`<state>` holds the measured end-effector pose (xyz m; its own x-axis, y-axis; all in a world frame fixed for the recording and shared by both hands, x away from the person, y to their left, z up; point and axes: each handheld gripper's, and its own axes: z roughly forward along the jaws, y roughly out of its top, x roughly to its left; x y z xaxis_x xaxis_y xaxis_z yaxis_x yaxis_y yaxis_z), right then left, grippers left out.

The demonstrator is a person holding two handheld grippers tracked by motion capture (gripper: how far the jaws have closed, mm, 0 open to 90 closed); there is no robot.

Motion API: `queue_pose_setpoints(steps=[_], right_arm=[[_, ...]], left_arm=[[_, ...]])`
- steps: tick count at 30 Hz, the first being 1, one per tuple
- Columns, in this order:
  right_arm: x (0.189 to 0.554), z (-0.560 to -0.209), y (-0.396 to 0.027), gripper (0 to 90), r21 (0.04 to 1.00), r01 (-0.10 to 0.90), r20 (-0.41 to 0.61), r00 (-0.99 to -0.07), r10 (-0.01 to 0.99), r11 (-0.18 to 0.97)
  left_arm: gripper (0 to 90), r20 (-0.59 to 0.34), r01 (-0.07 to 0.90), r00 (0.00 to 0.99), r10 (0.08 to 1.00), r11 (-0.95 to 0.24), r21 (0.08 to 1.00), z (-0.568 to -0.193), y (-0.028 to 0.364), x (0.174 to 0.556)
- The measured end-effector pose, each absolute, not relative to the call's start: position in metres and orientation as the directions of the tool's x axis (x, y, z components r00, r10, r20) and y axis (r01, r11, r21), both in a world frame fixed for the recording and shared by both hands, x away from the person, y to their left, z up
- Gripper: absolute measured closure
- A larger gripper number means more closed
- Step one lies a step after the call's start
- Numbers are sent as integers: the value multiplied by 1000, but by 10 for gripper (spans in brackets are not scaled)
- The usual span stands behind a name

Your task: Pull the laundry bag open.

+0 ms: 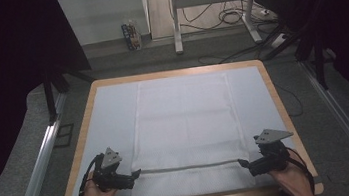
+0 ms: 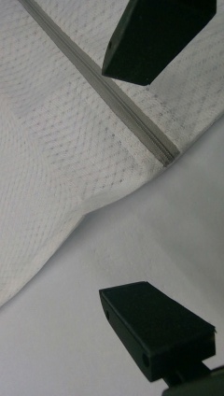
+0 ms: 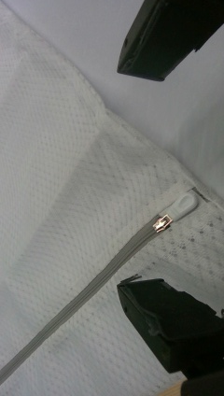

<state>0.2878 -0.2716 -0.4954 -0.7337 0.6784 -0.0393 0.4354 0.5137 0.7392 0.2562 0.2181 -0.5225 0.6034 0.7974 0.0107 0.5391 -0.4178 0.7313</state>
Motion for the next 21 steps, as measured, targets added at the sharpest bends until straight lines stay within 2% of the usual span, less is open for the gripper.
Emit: queue_pose_setpoints(steps=[6,11,19,21], right_arm=[[289,-498,-274,0,706,456,-39,-738,673,541],[288,-504,-273,0,660,461,-79,-742,665,593],[291,-509,-277,5,623,515,-19,-742,670,588],[291,-511,-275,44,606,532,-9,-739,674,591]], left_arm=[[0,9,540,607,795,-421,728,-524,217,257],[0,15,543,611,792,-432,720,-525,217,258],[0,8,549,613,790,-433,715,-527,216,258],[0,9,549,616,788,-437,713,-527,216,259]])
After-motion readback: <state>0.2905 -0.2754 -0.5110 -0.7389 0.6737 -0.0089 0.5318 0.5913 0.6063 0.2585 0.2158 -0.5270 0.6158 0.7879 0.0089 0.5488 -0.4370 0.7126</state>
